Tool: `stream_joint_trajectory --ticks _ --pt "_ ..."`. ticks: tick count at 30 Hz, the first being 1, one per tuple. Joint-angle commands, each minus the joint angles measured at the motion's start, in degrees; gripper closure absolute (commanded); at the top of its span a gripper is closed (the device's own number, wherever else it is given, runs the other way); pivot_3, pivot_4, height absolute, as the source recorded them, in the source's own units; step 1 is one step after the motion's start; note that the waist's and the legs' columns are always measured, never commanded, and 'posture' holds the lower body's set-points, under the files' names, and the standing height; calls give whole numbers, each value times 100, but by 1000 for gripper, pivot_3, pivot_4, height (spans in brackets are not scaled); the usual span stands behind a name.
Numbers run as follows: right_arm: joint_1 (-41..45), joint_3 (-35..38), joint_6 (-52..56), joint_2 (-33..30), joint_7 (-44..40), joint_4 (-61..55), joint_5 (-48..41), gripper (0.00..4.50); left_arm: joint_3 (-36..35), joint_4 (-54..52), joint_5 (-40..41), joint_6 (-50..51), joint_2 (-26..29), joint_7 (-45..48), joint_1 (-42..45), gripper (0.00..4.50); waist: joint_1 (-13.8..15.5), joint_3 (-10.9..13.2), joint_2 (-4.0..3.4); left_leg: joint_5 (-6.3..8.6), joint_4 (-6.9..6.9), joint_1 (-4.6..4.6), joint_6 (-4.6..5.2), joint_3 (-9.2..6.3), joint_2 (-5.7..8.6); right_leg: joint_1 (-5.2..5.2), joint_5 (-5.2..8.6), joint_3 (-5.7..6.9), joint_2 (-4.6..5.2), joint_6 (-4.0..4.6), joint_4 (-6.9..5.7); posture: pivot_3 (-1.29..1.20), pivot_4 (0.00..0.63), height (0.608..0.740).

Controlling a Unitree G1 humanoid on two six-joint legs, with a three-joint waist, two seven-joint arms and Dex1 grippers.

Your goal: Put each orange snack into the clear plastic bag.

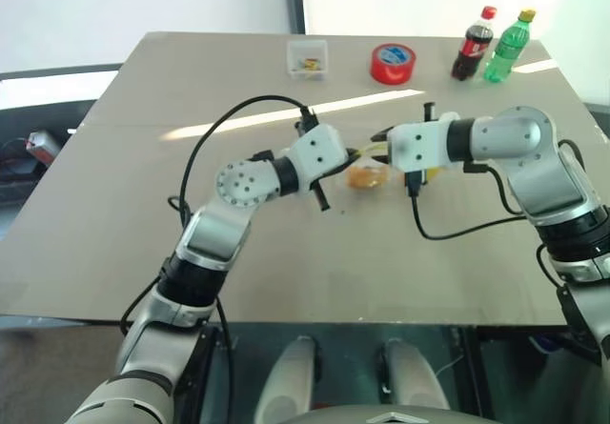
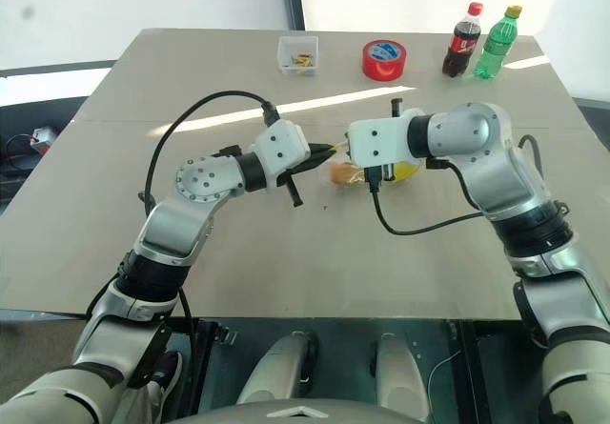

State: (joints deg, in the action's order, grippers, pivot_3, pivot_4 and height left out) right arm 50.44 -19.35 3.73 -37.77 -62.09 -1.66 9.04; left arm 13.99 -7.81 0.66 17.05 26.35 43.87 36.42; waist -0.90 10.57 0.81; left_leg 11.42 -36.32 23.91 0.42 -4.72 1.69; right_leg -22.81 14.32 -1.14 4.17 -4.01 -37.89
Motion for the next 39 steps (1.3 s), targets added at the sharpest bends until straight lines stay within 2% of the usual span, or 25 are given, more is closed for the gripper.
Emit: stream_joint_trajectory --ticks 1,3,7,19,25,34,39 --pt "117 88 -81 8 -7 -128 -6 3210 -37 -244 1 -37 -32 -52 -11 4500 1 0 0 0 0 0 0 0 0 0 0 0 0 0 0 0 150 740" --pt "123 86 -95 11 -7 -118 3 3210 -29 -258 -5 -39 -33 -53 -33 4500 -1 0 0 0 0 0 0 0 0 0 0 0 0 0 0 0 150 740" --pt "145 75 -123 18 -6 -77 23 4436 -39 -247 -10 -40 -39 -61 -40 4500 0 0 0 0 0 0 0 0 0 0 0 0 0 0 0 0 150 740" --pt "172 106 -109 52 15 -39 83 4436 -43 -282 -41 -24 -9 -94 -83 4500 -1 0 0 0 0 0 0 0 0 0 0 0 0 0 -1 0 150 740" --pt "36 363 -137 -495 12 201 214 4436 -74 -246 -109 -114 70 -85 -130 4500 8 0 0 0 0 0 0 1 0 0 0 0 0 0 0 0 150 740" --pt "85 522 -377 -1386 500 964 664 4436 -68 -188 -106 -187 49 -76 -97 4500 -4 0 0 0 -1 0 0 15 0 0 0 -2 1 0 0 0 150 740" --pt "155 526 -411 -1602 806 1230 924 4436 -55 -147 -60 -206 32 -22 -85 4500 -4 0 0 0 -1 0 0 20 0 0 0 -5 2 0 0 0 150 740"
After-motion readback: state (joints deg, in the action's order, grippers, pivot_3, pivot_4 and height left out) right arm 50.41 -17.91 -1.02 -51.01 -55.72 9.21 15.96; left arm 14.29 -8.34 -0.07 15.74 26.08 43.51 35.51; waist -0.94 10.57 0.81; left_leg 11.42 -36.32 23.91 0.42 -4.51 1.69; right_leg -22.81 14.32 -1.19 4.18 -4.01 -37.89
